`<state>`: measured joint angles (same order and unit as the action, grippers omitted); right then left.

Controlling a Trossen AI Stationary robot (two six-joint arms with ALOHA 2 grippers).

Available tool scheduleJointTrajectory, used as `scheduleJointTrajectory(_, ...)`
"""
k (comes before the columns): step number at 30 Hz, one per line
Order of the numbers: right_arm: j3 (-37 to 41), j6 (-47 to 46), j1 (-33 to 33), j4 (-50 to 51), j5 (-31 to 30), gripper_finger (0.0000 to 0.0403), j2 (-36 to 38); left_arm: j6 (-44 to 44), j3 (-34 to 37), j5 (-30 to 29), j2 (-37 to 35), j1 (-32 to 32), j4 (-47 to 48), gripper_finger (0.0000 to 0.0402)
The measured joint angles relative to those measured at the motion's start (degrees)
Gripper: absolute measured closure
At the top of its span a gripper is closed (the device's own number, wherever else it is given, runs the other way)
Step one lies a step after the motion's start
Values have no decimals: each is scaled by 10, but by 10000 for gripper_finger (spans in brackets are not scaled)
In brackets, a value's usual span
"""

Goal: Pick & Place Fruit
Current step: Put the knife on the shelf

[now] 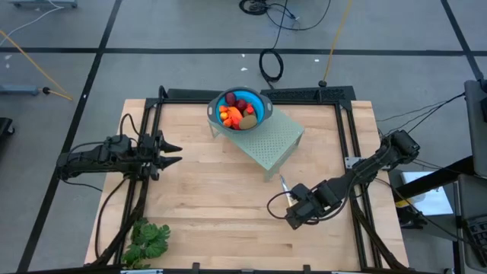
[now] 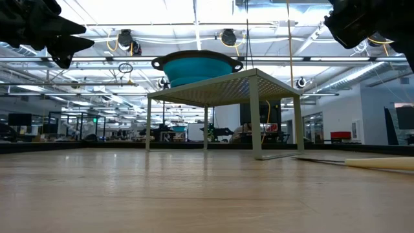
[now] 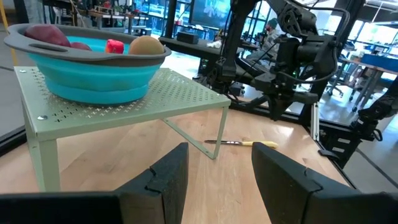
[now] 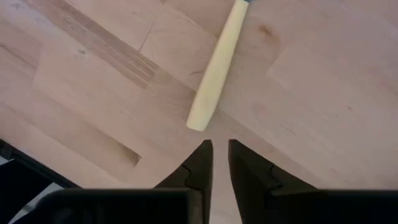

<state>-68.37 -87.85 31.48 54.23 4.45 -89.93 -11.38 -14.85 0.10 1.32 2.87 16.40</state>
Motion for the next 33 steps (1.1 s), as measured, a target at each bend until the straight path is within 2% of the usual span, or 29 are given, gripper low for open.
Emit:
scheduleJointTrajectory(20,11,-15,0,6,-1,212,0,-9,0,0,0,0,0,224)
scheduleJointTrajectory(27,11,-13,0,5,-1,187,0,-4,0,0,0,0,0,224)
scheduleJointTrajectory(33,11,-17,-1,5,-2,189,0,-3,0,0,0,0,0,224)
